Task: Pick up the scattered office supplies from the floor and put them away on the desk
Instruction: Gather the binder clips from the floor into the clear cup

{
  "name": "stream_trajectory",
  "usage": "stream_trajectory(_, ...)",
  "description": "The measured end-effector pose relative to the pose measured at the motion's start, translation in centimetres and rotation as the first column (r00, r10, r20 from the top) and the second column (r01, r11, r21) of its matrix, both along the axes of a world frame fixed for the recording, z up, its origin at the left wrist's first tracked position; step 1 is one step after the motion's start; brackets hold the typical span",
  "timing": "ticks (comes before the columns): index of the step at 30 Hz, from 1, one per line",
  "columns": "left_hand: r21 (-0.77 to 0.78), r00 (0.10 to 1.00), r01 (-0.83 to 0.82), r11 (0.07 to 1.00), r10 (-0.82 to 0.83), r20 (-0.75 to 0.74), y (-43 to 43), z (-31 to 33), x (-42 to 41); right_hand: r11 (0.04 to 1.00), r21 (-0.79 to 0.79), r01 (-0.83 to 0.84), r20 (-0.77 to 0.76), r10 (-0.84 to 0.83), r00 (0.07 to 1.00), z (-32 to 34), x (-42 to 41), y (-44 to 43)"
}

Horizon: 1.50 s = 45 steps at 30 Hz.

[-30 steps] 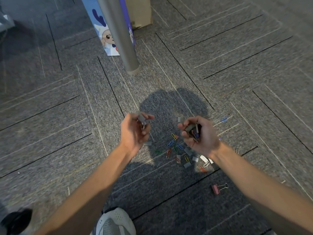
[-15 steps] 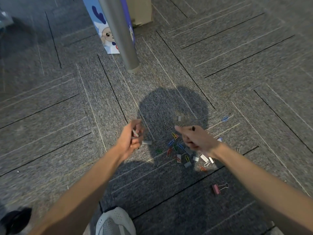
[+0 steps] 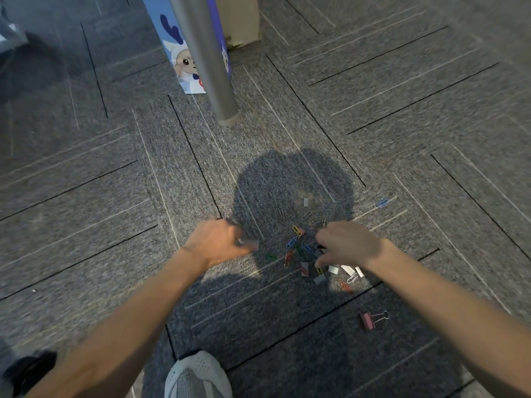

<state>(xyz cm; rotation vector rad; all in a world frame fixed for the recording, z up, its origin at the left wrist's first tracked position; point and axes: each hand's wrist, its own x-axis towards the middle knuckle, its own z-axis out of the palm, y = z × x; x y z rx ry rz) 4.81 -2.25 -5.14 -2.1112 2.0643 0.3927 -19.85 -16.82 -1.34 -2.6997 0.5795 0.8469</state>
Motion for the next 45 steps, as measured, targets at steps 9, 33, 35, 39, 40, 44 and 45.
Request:
stream_trajectory(9, 0.003, 0.986, 0.165, 0.986, -0.165, 0.015, -1.6, -0.5, 0.2, 0.811, 0.491, 0.318, 0.106, -0.418, 0.902, -0.8, -0.6, -0.6)
stream_trajectory(33, 0.382, -0.527, -0.264, 0.886, 0.199, -0.826, -5.1, 6.8, -6.5, -0.458, 0.878, -0.142, -0.396, -0.860, 0.322, 0.4, -0.8, -0.8)
stream_trajectory(35, 0.359, -0.436, -0.272, 0.893, 0.218, -0.873, -5.4, 6.7, -6.4, -0.444, 0.887, -0.131, -0.388, -0.867, 0.313, 0.4, -0.7, -0.8)
stream_trajectory(39, 0.444, -0.369, -0.387, 0.808, 0.306, -0.878, -5.3, 5.2, -5.4, -0.414, 0.903, -0.116, -0.376, -0.892, 0.252, 0.6, -0.6, -0.6)
stream_trajectory(40, 0.488, -0.384, -0.433, 0.758, 0.334, -0.861, -5.3, 4.6, -5.0, -0.424, 0.899, -0.113, -0.395, -0.895, 0.208, 0.6, -0.5, -0.5)
stream_trajectory(44, 0.549, -0.288, -0.562, 0.618, 0.477, -0.831, -5.5, 3.5, -4.1, -0.512, 0.852, -0.114, -0.504, -0.859, 0.087, 0.1, -0.3, -0.5)
stream_trajectory(45, 0.507, -0.166, -0.588, 0.630, 0.520, -0.838, -5.7, 3.4, -4.1, -0.494, 0.866, -0.071, -0.489, -0.869, 0.080, -0.2, -0.3, -0.7)
